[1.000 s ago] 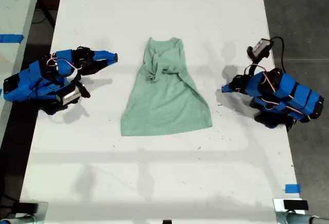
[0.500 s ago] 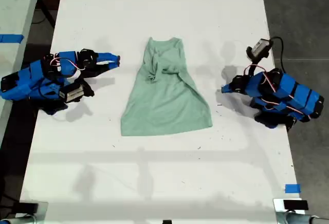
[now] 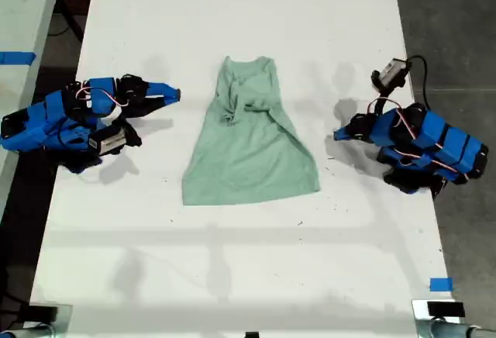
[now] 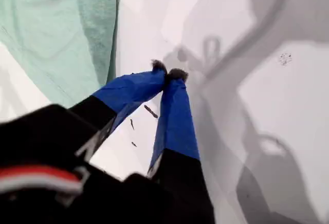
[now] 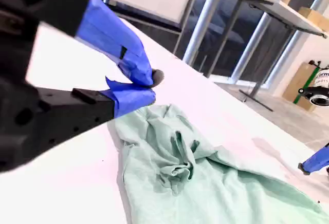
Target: Fold t shirt
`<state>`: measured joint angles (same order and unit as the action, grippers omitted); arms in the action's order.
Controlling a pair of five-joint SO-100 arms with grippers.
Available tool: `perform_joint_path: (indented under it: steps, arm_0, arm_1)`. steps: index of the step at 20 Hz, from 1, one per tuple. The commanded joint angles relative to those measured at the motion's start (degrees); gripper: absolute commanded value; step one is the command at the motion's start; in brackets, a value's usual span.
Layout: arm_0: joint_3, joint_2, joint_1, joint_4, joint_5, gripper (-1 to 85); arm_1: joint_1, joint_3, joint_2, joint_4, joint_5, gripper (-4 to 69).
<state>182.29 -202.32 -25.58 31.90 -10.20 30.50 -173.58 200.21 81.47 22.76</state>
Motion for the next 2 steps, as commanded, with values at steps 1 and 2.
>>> perform_joint_path:
  steps: [1,2]
  arm_0:
    - [0.26,-0.35,0.62,-1.58,0.18,-0.1]
    - [0.26,-0.35,0.62,-1.58,0.26,-0.1]
  arm_1:
    - [-0.53,-1.23,0.62,-0.09,-0.44,1.9]
    - [-0.62,-1.23,0.62,-0.09,-0.44,1.9]
